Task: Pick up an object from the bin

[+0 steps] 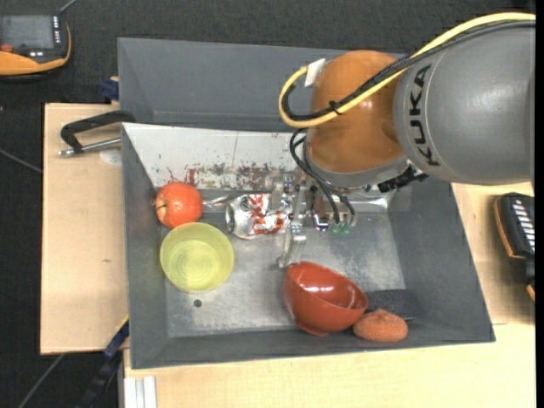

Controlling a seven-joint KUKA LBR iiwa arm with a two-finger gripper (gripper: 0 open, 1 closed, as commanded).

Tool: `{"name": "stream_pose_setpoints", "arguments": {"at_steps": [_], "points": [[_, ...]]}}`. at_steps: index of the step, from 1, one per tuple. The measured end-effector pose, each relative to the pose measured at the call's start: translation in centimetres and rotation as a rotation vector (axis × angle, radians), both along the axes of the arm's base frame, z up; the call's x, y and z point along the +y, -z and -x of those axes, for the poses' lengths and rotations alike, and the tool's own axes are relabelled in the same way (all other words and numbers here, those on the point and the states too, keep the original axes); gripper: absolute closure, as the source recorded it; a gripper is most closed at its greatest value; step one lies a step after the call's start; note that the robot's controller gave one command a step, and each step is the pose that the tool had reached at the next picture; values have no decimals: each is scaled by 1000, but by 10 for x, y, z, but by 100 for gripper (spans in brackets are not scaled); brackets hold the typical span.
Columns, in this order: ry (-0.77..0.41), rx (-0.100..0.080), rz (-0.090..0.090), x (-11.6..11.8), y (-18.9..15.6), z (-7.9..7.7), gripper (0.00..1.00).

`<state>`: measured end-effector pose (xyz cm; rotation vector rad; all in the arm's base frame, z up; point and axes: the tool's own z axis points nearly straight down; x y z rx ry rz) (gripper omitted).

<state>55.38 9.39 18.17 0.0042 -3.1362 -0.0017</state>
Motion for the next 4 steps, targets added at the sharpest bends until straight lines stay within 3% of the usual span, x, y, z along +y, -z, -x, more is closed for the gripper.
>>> {"name": "stream_pose_setpoints", "arguments": {"at_steps": [1, 2, 3, 4], "points": [[-86, -18, 0, -75, -182, -25, 0], [-165, -24, 0, -80, -191, -7, 0], [-157, -20, -2, -59, -87, -18, 0], [-99, -14, -5, -35, 2, -17, 0]]}}
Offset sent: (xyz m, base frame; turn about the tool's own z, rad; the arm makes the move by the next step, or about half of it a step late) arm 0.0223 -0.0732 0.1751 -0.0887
